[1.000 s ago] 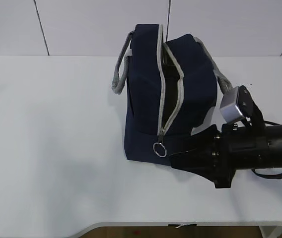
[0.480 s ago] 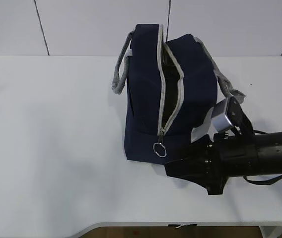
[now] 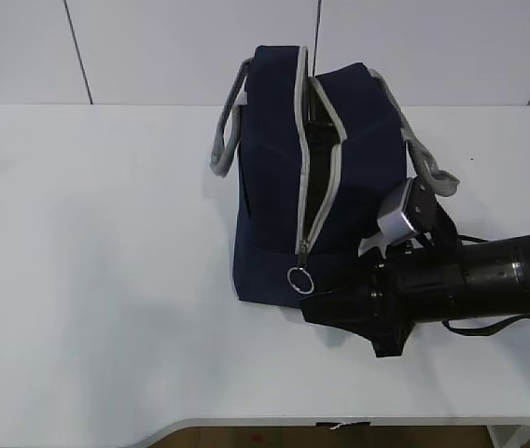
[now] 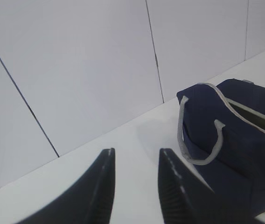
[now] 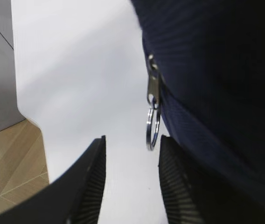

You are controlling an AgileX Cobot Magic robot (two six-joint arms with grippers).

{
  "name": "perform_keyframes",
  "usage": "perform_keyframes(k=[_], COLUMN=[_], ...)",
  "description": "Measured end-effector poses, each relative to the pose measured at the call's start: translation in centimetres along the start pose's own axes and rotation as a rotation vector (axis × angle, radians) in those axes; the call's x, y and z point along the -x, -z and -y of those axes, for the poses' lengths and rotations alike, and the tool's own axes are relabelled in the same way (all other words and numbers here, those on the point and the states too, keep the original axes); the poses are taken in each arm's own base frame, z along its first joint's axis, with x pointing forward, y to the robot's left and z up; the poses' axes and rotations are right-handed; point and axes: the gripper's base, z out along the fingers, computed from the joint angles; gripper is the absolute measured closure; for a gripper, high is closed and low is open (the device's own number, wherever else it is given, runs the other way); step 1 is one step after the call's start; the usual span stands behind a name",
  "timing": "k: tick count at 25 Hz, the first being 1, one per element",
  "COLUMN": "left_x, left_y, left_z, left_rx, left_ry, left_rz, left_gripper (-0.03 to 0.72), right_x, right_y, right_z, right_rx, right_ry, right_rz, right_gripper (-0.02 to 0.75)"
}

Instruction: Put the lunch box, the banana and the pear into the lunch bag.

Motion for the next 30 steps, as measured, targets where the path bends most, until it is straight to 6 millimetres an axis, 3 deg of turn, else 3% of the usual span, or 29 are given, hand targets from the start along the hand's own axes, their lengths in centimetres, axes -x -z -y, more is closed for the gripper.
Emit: perform_keyframes(k=[9, 30], left_x=[-0.1, -0.2], left_y=[-0.5, -0.6], left_z=[-0.1, -0.1], left_rx=[-0.003, -0.004], left_ry=[0.003, 0.004], left_rz=[-0.014, -0.016], left_gripper=[0.449, 0.451], right_x=[-1.0, -0.5], right_y=[-0.6, -1.0], right_z=[0.4, 1.2], right_rx=[0.007, 0.007], right_ry=[-0.029, -0.039], right_rz=[-0.025, -0.007], right_gripper=[0.531, 0.54])
